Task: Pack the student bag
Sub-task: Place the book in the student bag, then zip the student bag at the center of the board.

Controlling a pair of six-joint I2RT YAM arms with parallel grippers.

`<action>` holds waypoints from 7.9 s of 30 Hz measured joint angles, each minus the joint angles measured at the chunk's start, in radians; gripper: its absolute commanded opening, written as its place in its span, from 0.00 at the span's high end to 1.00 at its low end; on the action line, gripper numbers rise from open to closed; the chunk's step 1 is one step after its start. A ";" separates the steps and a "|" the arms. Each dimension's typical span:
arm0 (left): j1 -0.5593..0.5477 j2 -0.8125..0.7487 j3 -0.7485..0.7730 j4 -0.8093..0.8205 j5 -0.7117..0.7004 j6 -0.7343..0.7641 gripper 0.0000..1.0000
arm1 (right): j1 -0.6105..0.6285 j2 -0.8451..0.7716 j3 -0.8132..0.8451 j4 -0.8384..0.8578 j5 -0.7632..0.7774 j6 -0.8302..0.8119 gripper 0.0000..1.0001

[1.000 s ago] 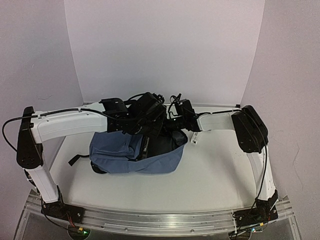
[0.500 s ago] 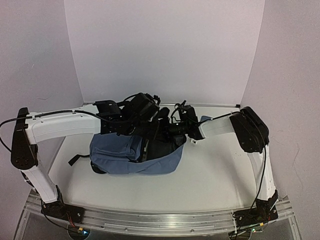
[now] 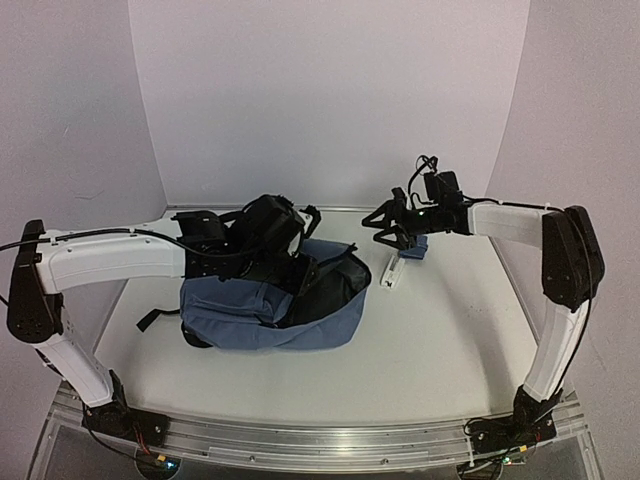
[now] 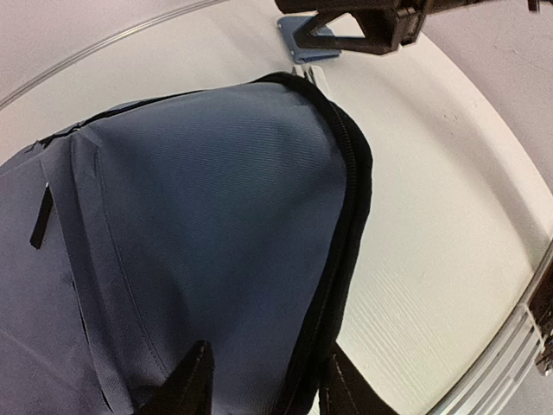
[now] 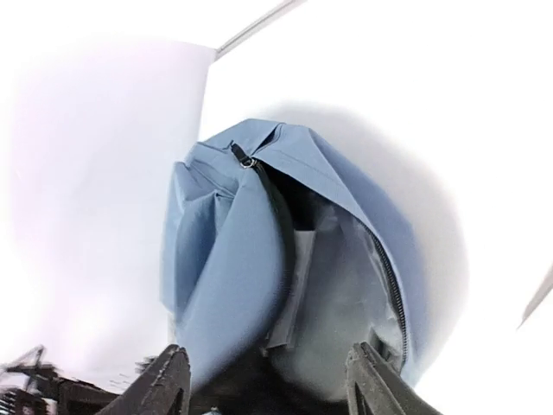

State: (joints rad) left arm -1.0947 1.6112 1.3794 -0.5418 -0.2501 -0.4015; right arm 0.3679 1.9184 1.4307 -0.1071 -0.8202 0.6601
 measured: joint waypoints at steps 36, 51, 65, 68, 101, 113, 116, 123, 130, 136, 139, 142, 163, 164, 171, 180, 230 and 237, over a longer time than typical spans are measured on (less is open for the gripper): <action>0.185 -0.526 -0.785 0.191 -0.193 -0.853 0.61 | 0.122 0.203 0.114 -0.260 0.129 -0.417 1.00; 0.472 -0.222 -0.644 0.397 0.116 -0.556 0.27 | 0.134 0.009 -0.132 -0.262 0.109 -0.396 1.00; 0.397 -0.562 -0.754 0.295 0.136 -0.592 0.32 | 0.135 -0.031 -0.099 -0.334 0.146 -0.463 0.45; 0.397 -0.566 -0.767 0.274 0.132 -0.603 0.33 | 0.146 -0.073 -0.058 -0.378 0.183 -0.511 0.41; 0.397 -0.636 -0.904 0.334 0.055 -0.813 0.23 | 0.791 0.279 0.528 -0.523 0.548 -0.627 0.58; 0.397 -0.681 -0.904 0.333 0.041 -0.813 0.23 | 0.786 0.344 0.575 -0.523 0.601 -0.579 0.66; 0.397 -0.682 -0.904 0.333 0.039 -0.813 0.23 | 0.786 0.347 0.575 -0.523 0.605 -0.570 0.78; 0.397 -0.664 -0.904 0.334 0.040 -0.812 0.21 | 0.785 0.348 0.575 -0.523 0.613 -0.567 1.00; 0.397 -0.621 -0.904 0.352 0.050 -0.812 0.20 | 0.783 0.325 0.549 -0.524 0.585 -0.582 1.00; 0.397 -0.560 -0.905 0.419 0.069 -0.812 0.25 | 0.771 0.263 0.518 -0.525 0.511 -0.584 1.00; 0.397 -0.525 -0.906 0.450 0.071 -0.810 0.29 | 0.765 0.248 0.512 -0.526 0.477 -0.585 1.00; 0.397 -0.497 -0.909 0.474 0.071 -0.806 0.40 | 0.759 0.247 0.500 -0.525 0.447 -0.585 1.00; 0.477 -0.411 -0.885 0.527 0.082 -0.790 1.00 | 0.672 0.040 0.217 -0.507 0.330 -0.635 1.00; 0.496 -0.407 -0.882 0.527 0.094 -0.781 1.00 | 0.665 0.023 0.199 -0.508 0.325 -0.636 1.00; 0.654 -0.363 -0.819 0.523 0.174 -0.678 0.71 | 0.655 -0.014 0.162 -0.506 0.297 -0.638 1.00; 0.523 -0.397 -0.754 0.467 0.163 -0.572 0.31 | 0.655 0.083 0.321 -0.529 0.230 -0.614 1.00; 0.282 -0.446 -0.811 0.351 -0.074 -0.922 1.00 | 0.655 0.140 0.304 -0.517 0.152 -0.580 1.00; 0.489 -0.505 -0.817 0.350 0.028 -0.807 1.00 | 0.633 0.060 0.197 -0.483 0.157 -0.594 1.00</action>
State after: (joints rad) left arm -0.6054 1.1065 0.5619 -0.1915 -0.2221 -1.2083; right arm 1.0005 1.9780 1.6277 -0.5898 -0.6633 0.0663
